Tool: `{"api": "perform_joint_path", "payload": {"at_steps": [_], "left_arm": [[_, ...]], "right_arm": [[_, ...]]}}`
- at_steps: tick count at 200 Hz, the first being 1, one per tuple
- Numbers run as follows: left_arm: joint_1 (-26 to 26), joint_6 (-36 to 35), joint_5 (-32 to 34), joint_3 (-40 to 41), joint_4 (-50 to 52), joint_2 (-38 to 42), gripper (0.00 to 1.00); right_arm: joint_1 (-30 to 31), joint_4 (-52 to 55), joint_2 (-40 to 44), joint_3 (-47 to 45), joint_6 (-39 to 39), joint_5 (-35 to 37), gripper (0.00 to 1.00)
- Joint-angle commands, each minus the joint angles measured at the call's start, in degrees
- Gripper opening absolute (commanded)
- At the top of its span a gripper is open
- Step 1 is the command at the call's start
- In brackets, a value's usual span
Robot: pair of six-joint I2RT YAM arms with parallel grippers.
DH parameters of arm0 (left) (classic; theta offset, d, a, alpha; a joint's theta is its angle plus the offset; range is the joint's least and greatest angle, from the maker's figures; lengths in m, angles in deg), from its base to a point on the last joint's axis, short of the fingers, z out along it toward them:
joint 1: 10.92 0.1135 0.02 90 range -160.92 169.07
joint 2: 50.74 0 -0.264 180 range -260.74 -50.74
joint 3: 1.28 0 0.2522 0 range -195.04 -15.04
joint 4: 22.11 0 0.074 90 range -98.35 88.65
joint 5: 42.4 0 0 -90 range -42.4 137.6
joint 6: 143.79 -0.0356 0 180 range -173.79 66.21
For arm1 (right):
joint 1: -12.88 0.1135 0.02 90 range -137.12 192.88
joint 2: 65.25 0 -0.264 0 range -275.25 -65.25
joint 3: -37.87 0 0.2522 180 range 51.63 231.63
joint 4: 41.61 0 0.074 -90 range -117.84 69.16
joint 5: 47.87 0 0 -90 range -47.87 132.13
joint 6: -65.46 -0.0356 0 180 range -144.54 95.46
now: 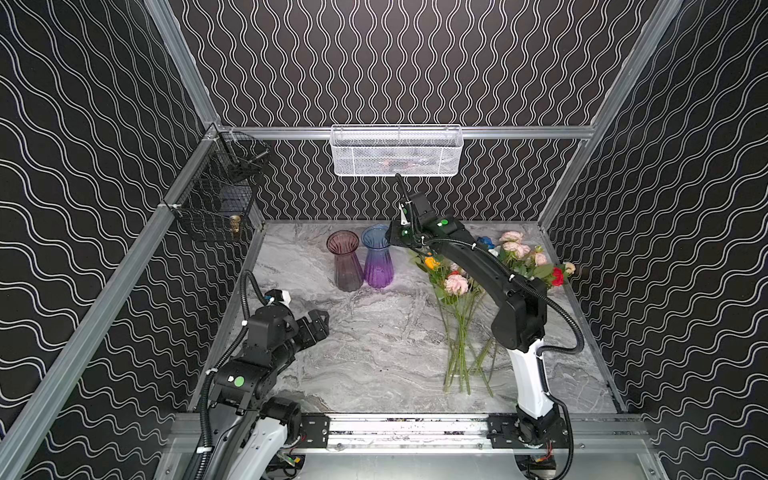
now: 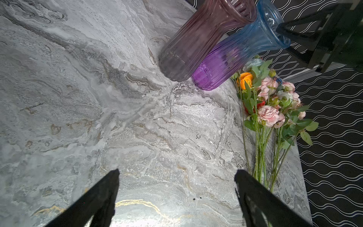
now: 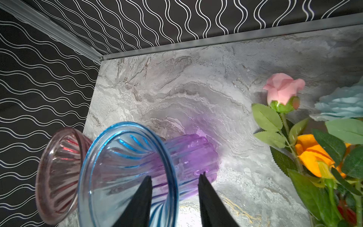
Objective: Arrange flowers in a vase
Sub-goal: Pick up the vase from the top-center of the table.
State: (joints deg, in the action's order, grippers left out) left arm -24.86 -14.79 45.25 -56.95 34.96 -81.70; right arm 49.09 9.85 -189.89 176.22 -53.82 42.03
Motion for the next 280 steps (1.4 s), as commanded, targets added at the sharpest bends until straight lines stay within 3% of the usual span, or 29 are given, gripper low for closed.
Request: {"api": "perform_joint_path", "payload": {"at_steps": [1,67,85,184,242,280], "left_arm": [[0.18,0.37,-0.31,0.06,-1.02,-0.01,0.95],[0.22,0.74,0.66,0.11,-0.79,1.03,0.95],[0.24,0.72,0.75,0.08,-0.67,1.16,0.96],[0.24,0.93,0.66,0.29,-1.0,1.87,0.96],[0.22,0.59,-0.54,0.23,-1.2,1.03,0.96],[0.22,0.67,-0.02,0.48,-1.36,1.98,0.96]], "right_arm": [[0.09,1.37,0.01,0.38,0.61,-0.33,0.4],[-0.08,1.79,-1.13,1.49,1.82,-0.95,0.32],[0.0,3.18,-1.25,2.66,2.56,2.17,0.29],[-0.26,2.49,0.61,1.71,2.9,-1.53,0.12],[-0.7,0.6,6.08,-4.13,3.62,-0.32,0.01],[-1.57,-0.86,8.76,-8.72,2.65,-4.85,0.0]]}}
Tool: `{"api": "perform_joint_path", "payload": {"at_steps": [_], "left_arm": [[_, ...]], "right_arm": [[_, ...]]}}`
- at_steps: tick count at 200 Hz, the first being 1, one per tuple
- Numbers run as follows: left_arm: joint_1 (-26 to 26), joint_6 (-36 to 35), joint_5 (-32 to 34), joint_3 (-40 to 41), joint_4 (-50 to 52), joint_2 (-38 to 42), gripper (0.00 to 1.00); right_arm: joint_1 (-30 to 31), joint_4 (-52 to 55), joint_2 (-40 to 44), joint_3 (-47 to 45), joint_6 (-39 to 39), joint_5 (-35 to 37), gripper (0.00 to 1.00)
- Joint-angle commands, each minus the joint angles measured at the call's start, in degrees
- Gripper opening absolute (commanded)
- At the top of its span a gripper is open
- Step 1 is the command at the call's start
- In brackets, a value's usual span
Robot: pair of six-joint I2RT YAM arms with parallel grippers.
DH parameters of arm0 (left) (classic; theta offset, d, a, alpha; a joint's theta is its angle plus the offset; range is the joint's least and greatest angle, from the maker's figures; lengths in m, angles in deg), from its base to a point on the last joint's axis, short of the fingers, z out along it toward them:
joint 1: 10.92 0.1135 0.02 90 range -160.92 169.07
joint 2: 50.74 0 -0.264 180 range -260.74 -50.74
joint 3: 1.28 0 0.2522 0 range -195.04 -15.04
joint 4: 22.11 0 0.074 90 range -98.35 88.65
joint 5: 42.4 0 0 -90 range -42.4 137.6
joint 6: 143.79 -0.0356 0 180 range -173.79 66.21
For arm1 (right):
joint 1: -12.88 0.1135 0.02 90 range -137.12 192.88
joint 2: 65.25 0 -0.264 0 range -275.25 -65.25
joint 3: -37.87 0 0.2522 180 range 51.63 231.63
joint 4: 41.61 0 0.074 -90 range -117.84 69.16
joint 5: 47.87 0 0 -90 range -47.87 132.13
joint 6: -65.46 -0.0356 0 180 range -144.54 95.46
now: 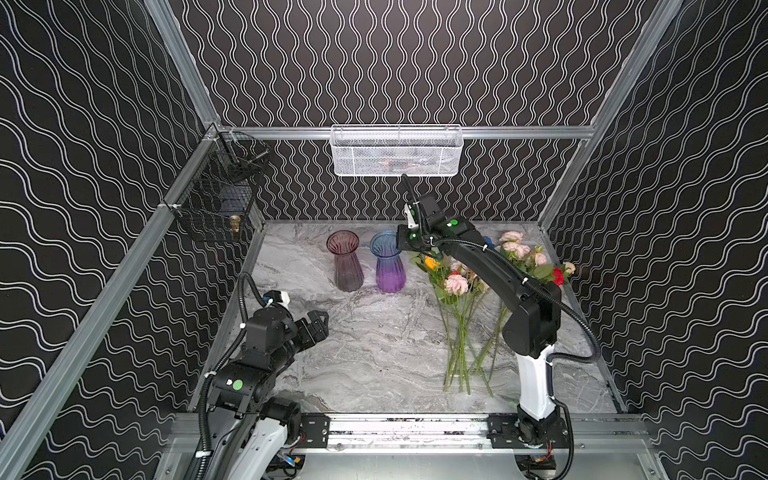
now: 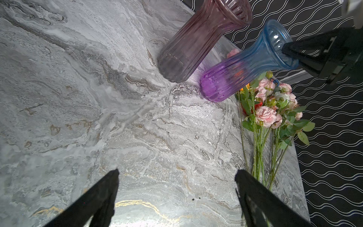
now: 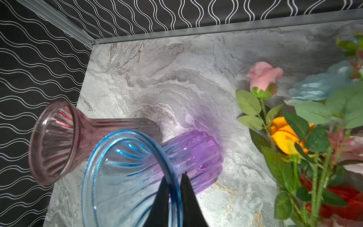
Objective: Arrange flowers in a vase
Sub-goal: Pick up the vase from the top-center of the table, then place the vase at the center of the table.
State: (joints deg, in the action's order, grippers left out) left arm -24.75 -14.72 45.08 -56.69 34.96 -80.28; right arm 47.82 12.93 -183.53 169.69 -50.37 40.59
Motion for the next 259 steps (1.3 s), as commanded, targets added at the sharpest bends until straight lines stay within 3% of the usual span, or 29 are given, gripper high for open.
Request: {"api": "perform_joint_path", "payload": {"at_steps": [1,112,190,224,250,259], "left_arm": [[0.11,0.54,0.11,0.24,-1.33,0.59,0.96],[0.17,0.22,-0.78,0.67,-2.25,0.68,0.96],[0.2,-0.75,-3.42,1.27,-3.76,1.57,0.96],[0.2,-0.81,-4.15,1.62,-4.36,1.96,0.96],[0.21,-1.12,-4.85,1.56,-4.55,2.11,0.96],[0.21,-1.14,-4.98,1.59,-4.7,2.06,0.97]], "right_arm": [[-0.31,-3.99,2.55,-2.46,-0.81,-3.44,0.0],[0.38,-7.64,20.05,-24.29,-1.85,-9.97,0.0],[2.54,-7.1,27.7,-34.95,-2.32,-12.19,0.0],[4.23,-4.39,28.49,-34.94,-1.17,-10.19,0.0],[4.83,-3.76,28.67,-34.32,-0.5,-9.35,0.29],[4.81,-3.39,28.45,-34.2,-0.39,-8.91,0.33]]}}
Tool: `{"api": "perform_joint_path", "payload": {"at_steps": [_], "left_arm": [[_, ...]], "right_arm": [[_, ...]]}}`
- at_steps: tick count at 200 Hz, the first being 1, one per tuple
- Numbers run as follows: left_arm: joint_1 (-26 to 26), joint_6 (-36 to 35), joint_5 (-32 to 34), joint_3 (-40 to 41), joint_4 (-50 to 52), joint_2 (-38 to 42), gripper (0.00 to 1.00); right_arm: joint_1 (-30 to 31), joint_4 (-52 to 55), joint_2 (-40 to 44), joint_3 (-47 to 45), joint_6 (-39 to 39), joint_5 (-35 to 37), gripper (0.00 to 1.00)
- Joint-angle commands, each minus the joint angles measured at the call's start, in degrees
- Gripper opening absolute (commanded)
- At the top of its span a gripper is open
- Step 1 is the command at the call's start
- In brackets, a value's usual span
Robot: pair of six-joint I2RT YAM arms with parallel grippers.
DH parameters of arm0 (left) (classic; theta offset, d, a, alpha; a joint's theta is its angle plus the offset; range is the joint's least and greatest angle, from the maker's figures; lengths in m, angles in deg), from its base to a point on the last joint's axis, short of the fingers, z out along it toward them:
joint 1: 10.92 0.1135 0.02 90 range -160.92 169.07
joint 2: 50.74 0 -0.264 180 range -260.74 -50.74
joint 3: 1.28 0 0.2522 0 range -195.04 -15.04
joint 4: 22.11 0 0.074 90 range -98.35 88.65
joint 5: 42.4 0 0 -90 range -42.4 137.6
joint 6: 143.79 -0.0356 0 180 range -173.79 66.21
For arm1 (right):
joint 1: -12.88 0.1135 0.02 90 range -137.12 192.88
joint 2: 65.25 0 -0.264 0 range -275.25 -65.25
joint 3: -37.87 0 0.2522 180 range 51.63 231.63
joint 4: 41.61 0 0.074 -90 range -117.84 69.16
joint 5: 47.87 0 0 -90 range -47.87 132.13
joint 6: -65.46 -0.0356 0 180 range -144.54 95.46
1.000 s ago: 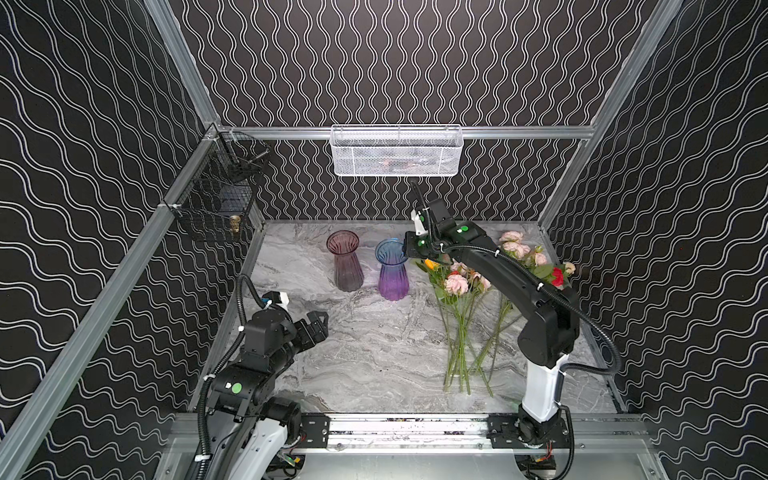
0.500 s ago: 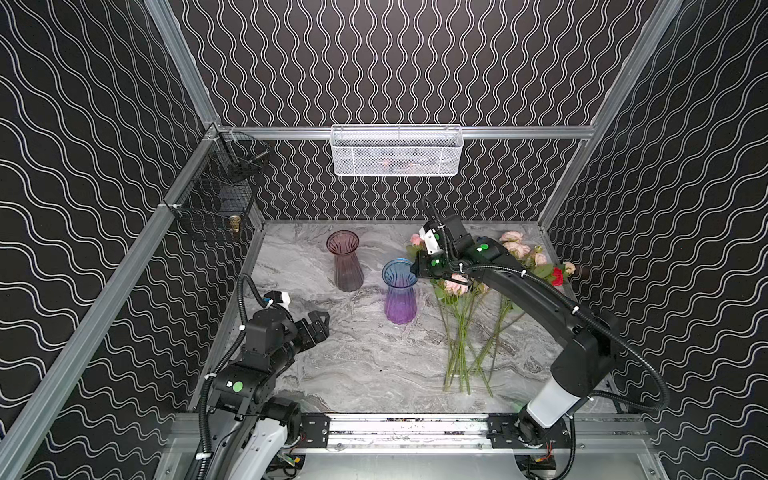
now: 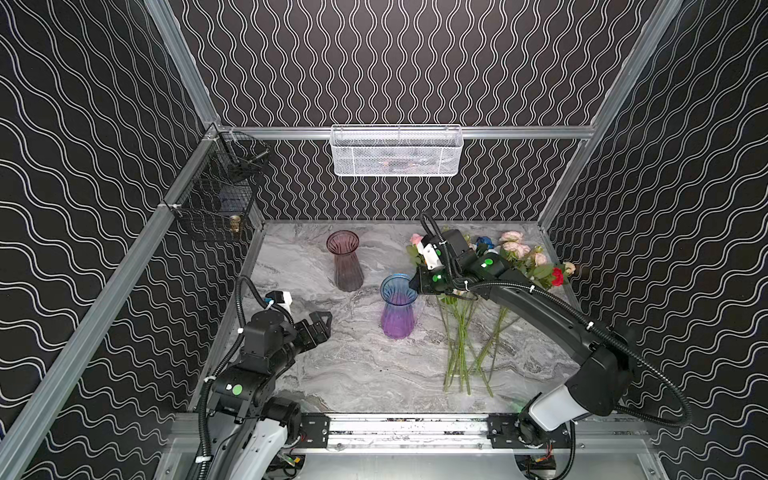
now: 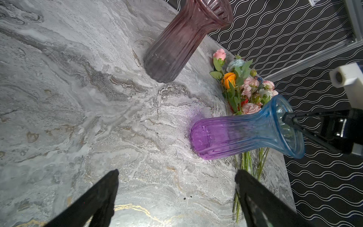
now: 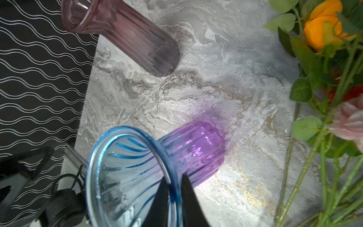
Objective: Arrange flowers in a vase
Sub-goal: Place the vase at the center of the table.
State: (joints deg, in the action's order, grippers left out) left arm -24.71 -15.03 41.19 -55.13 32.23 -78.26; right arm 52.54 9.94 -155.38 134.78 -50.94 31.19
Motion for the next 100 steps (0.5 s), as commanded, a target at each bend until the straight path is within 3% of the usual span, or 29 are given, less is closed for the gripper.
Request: {"api": "perform_joint_path", "payload": {"at_steps": [1,100], "left_arm": [[0.16,-0.86,-1.12,0.03,-1.98,0.08,0.97],[0.16,-5.53,-3.21,-1.17,-3.96,1.59,0.99]], "right_arm": [[0.08,-0.37,0.21,0.7,0.23,0.57,0.33],[0.09,0.04,4.67,3.08,3.16,5.44,0.46]]}}
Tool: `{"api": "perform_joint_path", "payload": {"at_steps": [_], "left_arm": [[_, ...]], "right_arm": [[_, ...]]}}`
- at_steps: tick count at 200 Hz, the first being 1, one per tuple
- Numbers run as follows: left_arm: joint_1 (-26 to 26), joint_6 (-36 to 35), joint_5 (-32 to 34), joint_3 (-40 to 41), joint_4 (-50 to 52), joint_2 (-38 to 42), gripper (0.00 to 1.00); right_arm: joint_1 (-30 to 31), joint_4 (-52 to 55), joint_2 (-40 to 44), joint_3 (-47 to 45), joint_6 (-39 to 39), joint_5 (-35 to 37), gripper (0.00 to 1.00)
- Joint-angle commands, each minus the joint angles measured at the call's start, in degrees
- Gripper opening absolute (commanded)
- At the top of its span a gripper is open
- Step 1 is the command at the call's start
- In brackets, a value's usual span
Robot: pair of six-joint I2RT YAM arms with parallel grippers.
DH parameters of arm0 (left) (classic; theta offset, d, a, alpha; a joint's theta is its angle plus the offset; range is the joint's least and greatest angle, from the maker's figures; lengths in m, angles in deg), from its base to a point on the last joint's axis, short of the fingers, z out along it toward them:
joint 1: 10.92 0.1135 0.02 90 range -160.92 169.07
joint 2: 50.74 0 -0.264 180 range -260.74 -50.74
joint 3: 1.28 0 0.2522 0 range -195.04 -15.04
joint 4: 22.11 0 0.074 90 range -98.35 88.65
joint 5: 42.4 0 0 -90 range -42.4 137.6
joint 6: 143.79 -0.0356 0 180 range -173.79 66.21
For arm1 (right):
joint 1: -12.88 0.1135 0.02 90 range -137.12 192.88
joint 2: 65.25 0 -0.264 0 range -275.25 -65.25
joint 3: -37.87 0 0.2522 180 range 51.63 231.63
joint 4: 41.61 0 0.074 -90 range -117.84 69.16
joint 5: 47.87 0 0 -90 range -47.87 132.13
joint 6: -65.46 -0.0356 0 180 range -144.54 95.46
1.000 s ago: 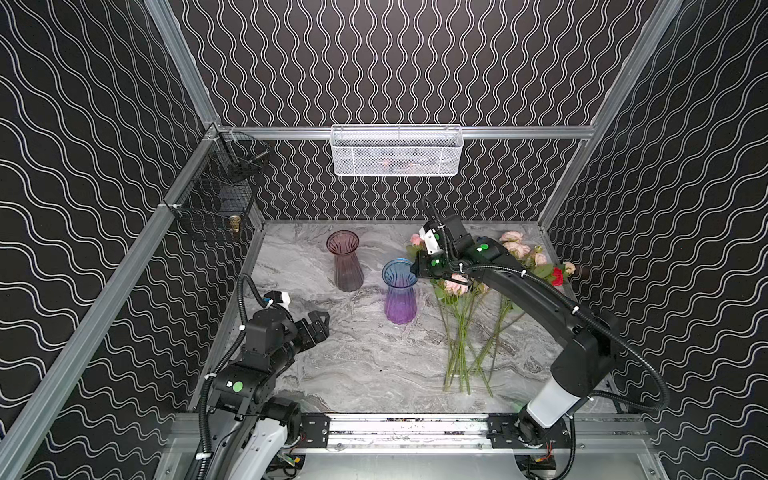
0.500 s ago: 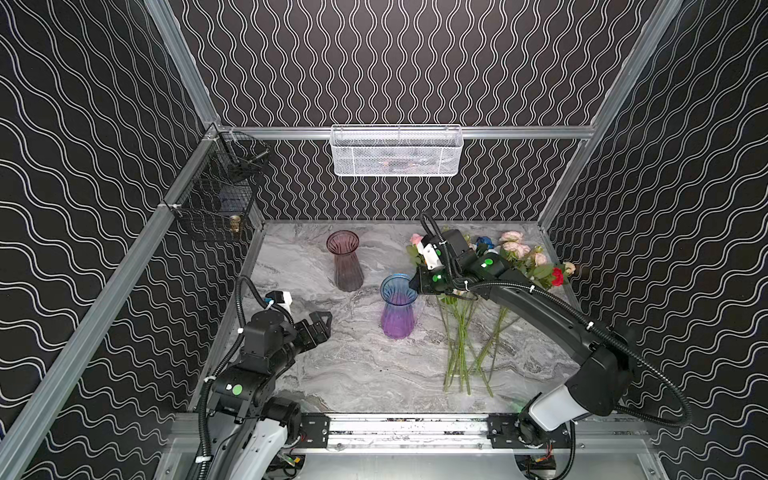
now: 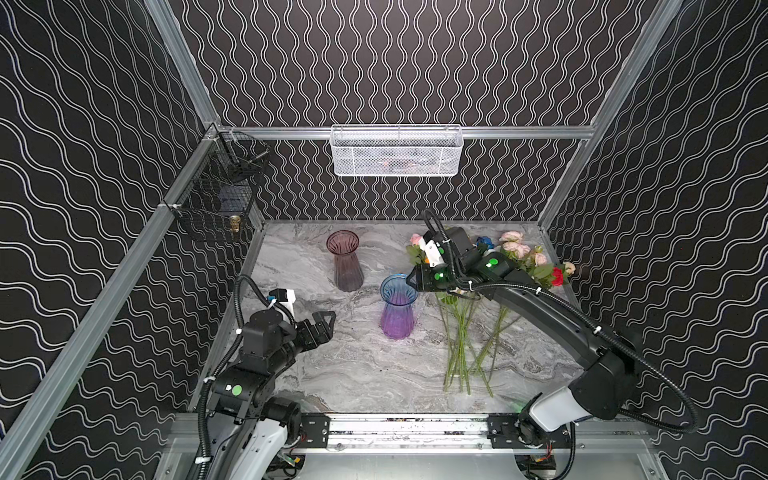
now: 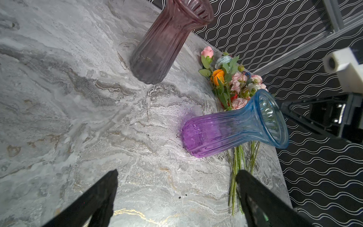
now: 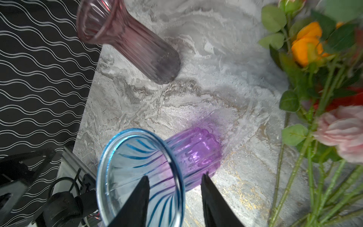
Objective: Arrange flowers in a vase
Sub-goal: Place the vase at the center of the table, then pick up the flower from the flowers.
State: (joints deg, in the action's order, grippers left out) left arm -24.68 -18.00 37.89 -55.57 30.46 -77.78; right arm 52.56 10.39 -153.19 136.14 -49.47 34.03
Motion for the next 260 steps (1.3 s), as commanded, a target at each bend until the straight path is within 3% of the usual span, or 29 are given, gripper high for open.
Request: {"api": "perform_joint_path", "payload": {"at_steps": [1,40,63,88,105,159,204,260], "left_arm": [[0.14,-2.56,0.07,-0.75,-2.26,1.16,0.99],[0.14,-1.64,-2.15,-2.16,-11.97,2.4,0.99],[0.14,-2.87,-4.92,-7.0,-16.2,-2.42,0.98],[0.14,-2.04,-4.53,-12.27,-20.26,-9.53,0.96],[0.17,-1.73,-4.98,-15.84,-22.75,-14.22,0.96],[0.15,-0.28,-3.79,-26.95,-26.04,-26.23,0.93],[0.19,0.81,-3.29,-17.69,-35.62,-25.07,0.94],[0.18,-1.31,-1.85,-13.41,-35.03,-23.18,0.95]], "right_arm": [[0.06,-0.43,2.54,1.76,1.8,2.8,0.47],[-0.04,-4.71,9.79,-0.61,3.9,10.61,0.49],[-0.25,-12.11,17.65,-11.46,3.44,18.91,0.46],[-0.63,-20.54,25.22,-23.6,5.23,22.61,0.43],[-1.15,-24.49,28.41,-29.54,5.4,21.73,0.41],[-5.26,-22.29,24.56,-30.59,5.11,16.98,0.35],[-13.8,-24.19,22.35,-34.93,4.1,6.98,0.31],[-14.34,-22.96,18.42,-35.69,3.69,6.72,0.32]]}}
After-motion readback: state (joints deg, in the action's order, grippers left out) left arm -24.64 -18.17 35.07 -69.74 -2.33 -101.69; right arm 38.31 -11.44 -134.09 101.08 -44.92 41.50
